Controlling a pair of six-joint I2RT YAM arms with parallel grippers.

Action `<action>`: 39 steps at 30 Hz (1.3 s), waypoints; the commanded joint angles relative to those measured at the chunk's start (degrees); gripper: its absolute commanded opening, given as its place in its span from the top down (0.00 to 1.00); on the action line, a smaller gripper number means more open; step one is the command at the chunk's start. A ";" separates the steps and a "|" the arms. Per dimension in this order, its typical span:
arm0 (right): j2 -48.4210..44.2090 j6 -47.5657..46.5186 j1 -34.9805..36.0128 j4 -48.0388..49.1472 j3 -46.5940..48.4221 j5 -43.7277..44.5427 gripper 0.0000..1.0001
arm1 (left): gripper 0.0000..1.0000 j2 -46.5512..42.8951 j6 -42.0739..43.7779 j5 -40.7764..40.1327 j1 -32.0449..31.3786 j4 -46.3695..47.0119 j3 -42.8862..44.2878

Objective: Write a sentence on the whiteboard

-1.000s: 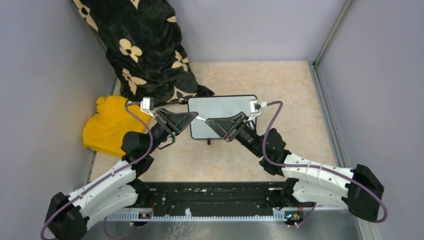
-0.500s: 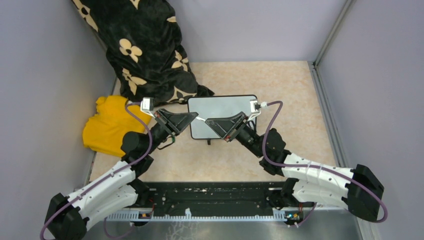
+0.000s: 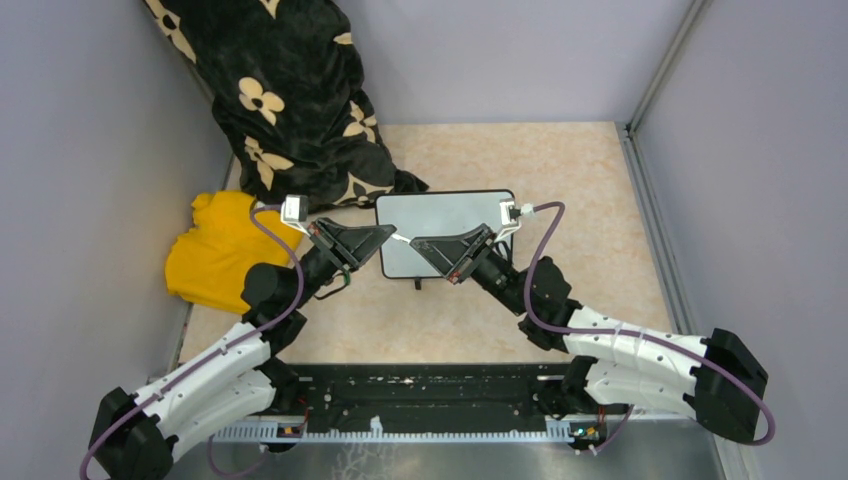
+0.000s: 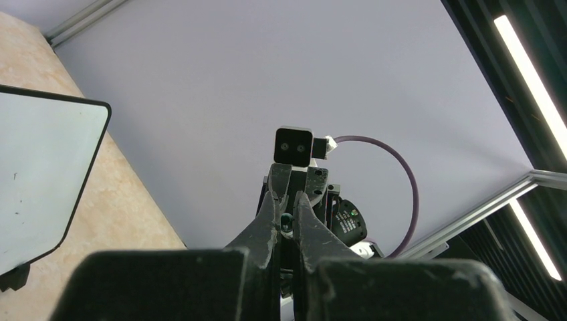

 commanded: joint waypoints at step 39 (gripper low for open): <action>-2.14 -2.02 -0.30 -0.43 3.40 -5.27 1.00 | 1.00 0.50 1.44 5.77 -0.24 3.38 -0.29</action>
